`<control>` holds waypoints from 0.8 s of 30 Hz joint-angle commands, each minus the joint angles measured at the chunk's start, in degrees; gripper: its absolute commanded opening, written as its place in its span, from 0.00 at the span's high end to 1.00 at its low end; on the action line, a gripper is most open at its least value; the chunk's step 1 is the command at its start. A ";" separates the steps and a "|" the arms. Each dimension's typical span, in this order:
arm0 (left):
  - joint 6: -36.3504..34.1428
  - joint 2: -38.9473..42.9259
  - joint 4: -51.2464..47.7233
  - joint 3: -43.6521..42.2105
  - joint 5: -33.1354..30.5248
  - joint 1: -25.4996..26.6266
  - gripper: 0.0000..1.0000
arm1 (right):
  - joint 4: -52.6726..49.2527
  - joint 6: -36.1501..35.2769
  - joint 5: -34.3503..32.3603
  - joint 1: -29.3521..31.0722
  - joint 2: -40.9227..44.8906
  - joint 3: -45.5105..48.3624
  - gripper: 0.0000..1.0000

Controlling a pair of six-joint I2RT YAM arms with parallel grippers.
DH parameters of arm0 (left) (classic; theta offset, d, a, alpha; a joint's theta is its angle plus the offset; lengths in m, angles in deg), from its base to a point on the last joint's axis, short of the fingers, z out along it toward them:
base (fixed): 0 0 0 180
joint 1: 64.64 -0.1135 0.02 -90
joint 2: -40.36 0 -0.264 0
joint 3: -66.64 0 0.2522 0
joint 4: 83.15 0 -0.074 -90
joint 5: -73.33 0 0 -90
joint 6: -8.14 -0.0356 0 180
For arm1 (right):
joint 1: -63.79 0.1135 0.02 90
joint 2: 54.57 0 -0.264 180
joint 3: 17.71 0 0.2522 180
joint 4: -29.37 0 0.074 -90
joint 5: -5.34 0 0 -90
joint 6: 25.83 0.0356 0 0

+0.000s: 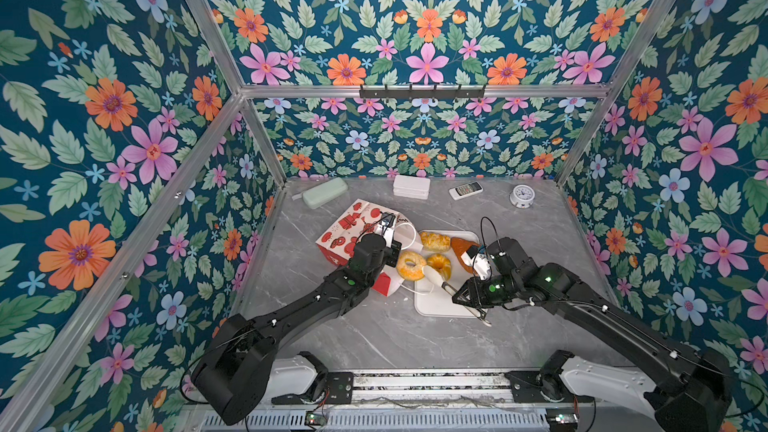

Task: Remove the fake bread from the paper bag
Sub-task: 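Pinch the yellow ring bun with the right tongs and pull it out, then lower the yellow ring bun onto the white tray and open the tongs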

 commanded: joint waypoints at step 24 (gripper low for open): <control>-0.35 1.96 5.30 -1.89 -2.83 -0.06 0.96 | -20.79 14.60 -12.63 0.04 27.13 10.97 0.88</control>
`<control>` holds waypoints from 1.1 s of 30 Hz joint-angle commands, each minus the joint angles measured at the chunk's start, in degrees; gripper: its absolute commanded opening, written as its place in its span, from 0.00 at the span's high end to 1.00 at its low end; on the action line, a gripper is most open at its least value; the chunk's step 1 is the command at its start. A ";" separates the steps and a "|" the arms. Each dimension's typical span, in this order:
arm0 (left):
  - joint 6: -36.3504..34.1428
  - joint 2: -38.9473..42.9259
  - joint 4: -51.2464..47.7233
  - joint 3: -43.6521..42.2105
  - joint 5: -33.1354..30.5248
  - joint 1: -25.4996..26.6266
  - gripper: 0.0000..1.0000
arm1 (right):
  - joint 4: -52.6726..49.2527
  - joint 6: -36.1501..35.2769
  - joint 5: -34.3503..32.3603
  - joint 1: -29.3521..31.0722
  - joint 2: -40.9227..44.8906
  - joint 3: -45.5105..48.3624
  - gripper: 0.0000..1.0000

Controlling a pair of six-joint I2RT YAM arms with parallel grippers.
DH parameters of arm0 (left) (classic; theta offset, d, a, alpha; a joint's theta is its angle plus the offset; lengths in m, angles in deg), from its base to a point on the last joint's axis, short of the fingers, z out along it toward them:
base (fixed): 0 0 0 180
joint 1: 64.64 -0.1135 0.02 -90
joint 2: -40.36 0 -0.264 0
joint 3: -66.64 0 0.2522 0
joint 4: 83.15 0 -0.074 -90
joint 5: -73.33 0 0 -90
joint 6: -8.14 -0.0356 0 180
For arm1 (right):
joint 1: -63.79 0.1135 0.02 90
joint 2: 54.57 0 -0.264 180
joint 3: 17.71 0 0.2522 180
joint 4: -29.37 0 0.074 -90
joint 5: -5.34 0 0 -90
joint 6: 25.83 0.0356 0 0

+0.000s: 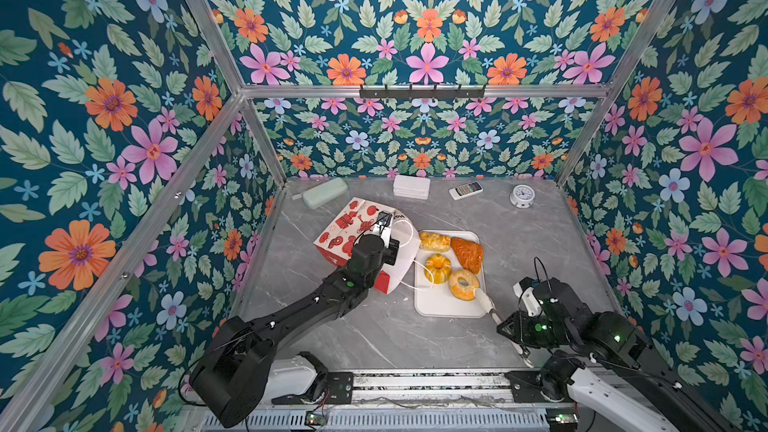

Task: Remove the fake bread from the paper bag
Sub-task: 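Lower the yellow ring bun onto the white tray and open the tongs, then move the right tongs back toward the bag opening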

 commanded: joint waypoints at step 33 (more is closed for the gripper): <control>-2.39 2.81 -3.28 0.09 6.70 0.00 0.96 | 15.88 -11.27 -0.70 2.53 -9.75 -9.85 0.61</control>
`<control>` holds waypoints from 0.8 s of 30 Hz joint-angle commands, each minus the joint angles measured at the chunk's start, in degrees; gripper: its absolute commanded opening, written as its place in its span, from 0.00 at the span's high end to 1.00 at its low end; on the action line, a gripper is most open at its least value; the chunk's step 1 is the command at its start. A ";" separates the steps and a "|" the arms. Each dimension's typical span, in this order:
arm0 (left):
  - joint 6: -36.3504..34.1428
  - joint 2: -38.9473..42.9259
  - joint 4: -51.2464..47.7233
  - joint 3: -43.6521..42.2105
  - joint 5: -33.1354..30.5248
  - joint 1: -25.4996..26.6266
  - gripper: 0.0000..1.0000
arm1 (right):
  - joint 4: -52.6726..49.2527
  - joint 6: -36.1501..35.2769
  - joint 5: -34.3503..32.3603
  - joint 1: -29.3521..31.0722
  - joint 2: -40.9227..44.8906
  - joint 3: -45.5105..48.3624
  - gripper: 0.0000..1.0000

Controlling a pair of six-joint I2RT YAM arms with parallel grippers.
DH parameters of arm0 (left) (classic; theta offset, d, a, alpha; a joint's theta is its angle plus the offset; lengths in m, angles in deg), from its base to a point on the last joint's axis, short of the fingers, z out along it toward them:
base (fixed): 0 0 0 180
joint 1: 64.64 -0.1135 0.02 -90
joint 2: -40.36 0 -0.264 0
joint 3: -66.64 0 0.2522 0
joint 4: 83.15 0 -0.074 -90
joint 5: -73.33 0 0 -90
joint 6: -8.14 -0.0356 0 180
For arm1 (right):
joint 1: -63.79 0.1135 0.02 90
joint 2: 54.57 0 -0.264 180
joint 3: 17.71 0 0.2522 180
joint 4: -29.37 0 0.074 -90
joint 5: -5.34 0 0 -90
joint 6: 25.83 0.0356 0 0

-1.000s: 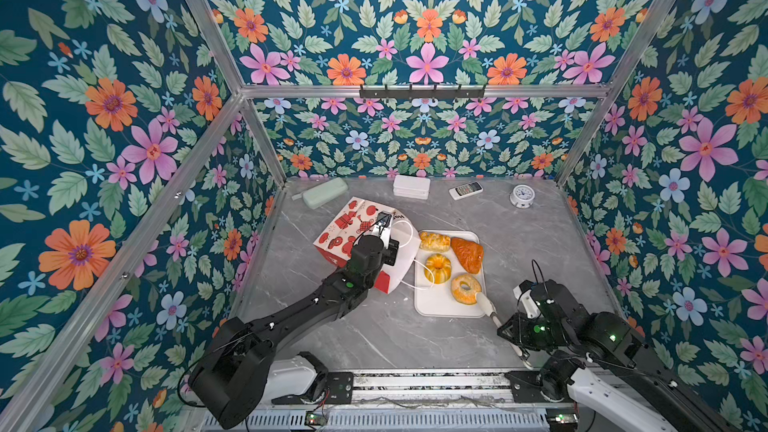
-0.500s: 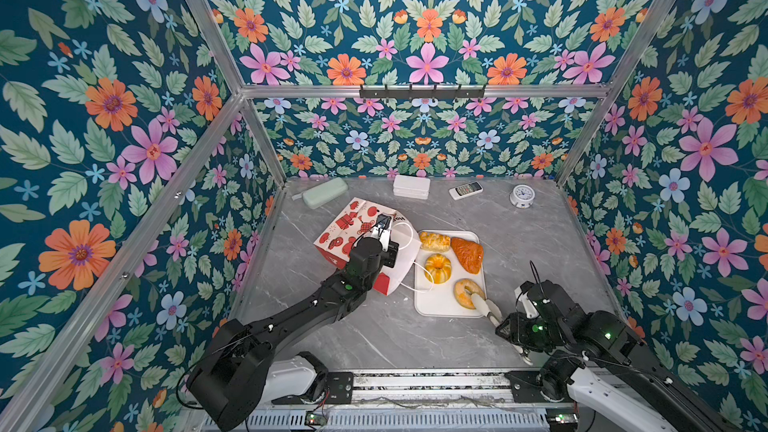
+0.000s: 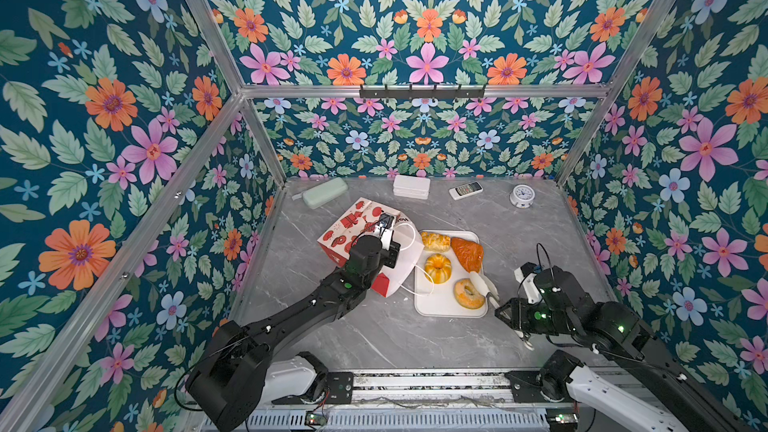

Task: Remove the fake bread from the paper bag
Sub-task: 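Move the right tongs back toward the bag opening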

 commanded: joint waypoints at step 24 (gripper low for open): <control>-14.08 -11.96 -35.61 27.80 -4.00 0.55 1.00 | 49.86 -6.28 15.89 6.81 -43.31 -7.31 0.62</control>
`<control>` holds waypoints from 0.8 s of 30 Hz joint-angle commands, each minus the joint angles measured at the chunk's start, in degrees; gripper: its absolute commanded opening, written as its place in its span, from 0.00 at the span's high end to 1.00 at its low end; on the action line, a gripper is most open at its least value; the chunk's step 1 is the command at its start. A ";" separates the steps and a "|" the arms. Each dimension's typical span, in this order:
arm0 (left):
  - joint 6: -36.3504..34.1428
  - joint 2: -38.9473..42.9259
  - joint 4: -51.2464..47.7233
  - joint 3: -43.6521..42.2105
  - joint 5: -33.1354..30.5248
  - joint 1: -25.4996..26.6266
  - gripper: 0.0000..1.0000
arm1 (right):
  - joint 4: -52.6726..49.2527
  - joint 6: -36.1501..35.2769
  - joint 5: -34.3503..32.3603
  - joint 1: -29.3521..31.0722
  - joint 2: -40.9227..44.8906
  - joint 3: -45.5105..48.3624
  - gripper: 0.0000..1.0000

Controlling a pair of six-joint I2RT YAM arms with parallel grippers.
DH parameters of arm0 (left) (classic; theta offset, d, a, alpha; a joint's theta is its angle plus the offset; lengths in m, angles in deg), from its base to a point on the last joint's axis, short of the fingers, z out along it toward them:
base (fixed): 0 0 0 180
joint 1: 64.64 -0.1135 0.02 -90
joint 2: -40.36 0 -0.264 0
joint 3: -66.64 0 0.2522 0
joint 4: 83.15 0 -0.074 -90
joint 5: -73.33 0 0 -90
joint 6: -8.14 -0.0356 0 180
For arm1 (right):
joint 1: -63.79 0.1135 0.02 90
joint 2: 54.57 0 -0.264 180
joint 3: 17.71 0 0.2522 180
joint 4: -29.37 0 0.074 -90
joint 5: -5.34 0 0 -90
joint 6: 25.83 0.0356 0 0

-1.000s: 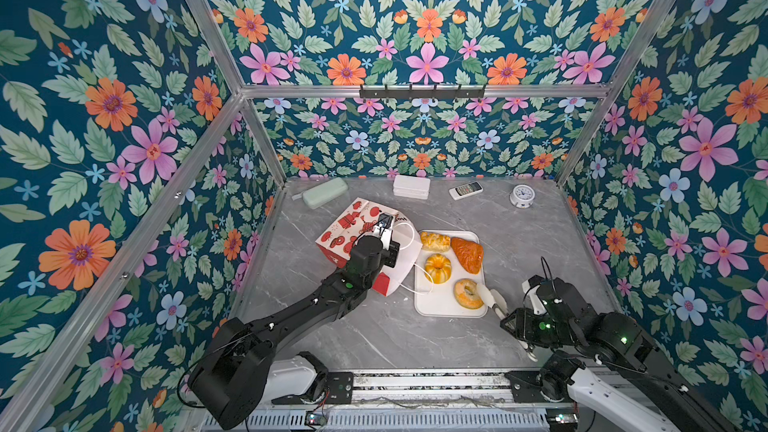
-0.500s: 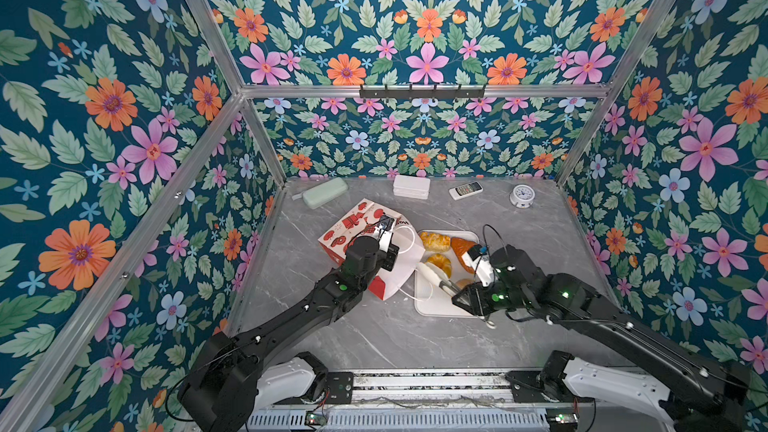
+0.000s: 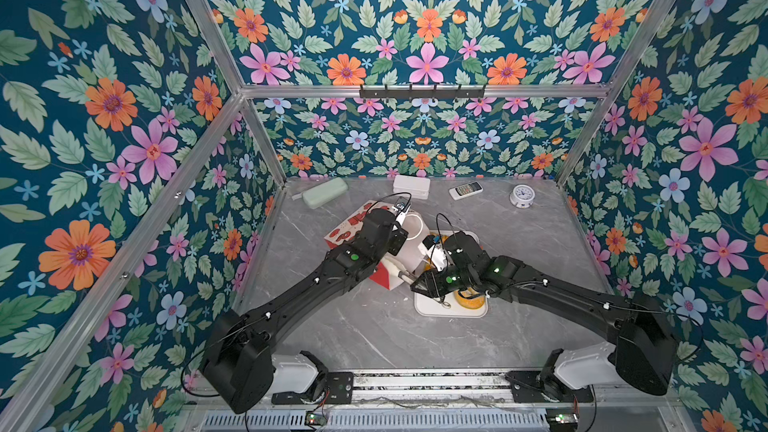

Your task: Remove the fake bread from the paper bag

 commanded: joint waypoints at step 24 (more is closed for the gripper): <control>-16.19 -30.00 -34.10 42.48 -14.66 5.46 1.00 | 28.43 23.82 22.98 -10.16 -8.18 5.92 0.63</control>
